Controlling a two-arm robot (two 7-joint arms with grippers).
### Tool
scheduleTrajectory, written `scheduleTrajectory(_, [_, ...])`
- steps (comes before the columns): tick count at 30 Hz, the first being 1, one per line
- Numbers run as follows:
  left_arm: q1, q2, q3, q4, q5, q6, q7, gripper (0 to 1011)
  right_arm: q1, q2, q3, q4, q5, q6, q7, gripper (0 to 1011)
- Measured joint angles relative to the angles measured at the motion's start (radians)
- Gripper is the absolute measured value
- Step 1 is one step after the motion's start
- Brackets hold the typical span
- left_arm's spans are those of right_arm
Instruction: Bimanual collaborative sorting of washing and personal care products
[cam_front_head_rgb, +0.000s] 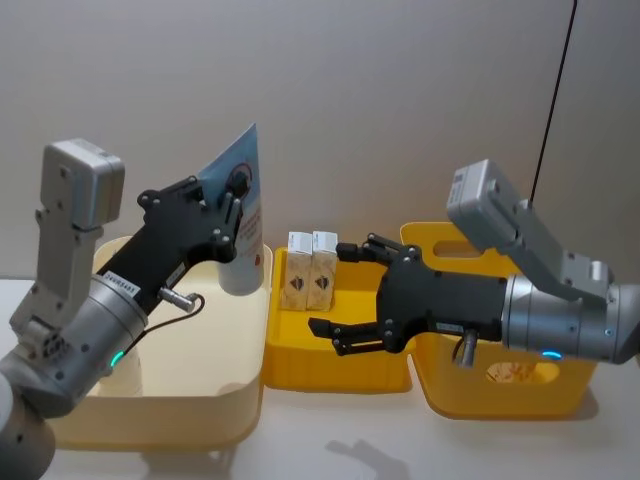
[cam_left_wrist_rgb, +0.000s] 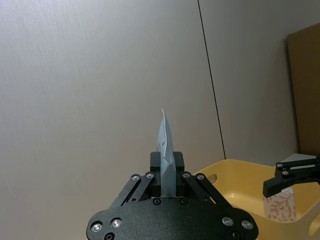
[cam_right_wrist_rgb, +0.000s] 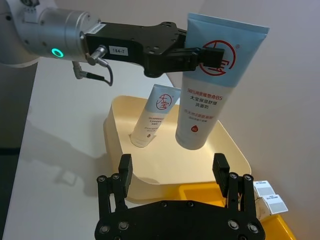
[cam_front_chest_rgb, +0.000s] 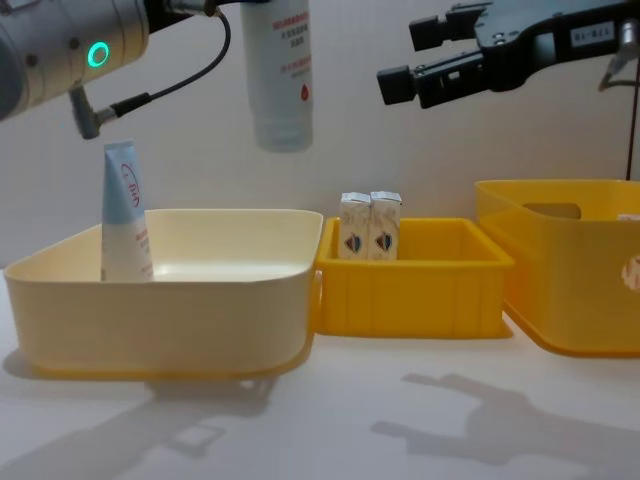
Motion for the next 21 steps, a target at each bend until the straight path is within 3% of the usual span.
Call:
scheduleTrajectory(7, [0.033,0.006,-0.007,-0.042,0.002,0.025,0.009,141,-0.029,0.003,0.020,-0.022,0.006,-0.004,-0.047,1001])
scheduleTrajectory(21, [0.053,0.003,-0.009,-0.070,0.010,0.041,0.011,140,-0.139,-0.023,0.109,-0.099,0.038,0.009,-0.226,1001])
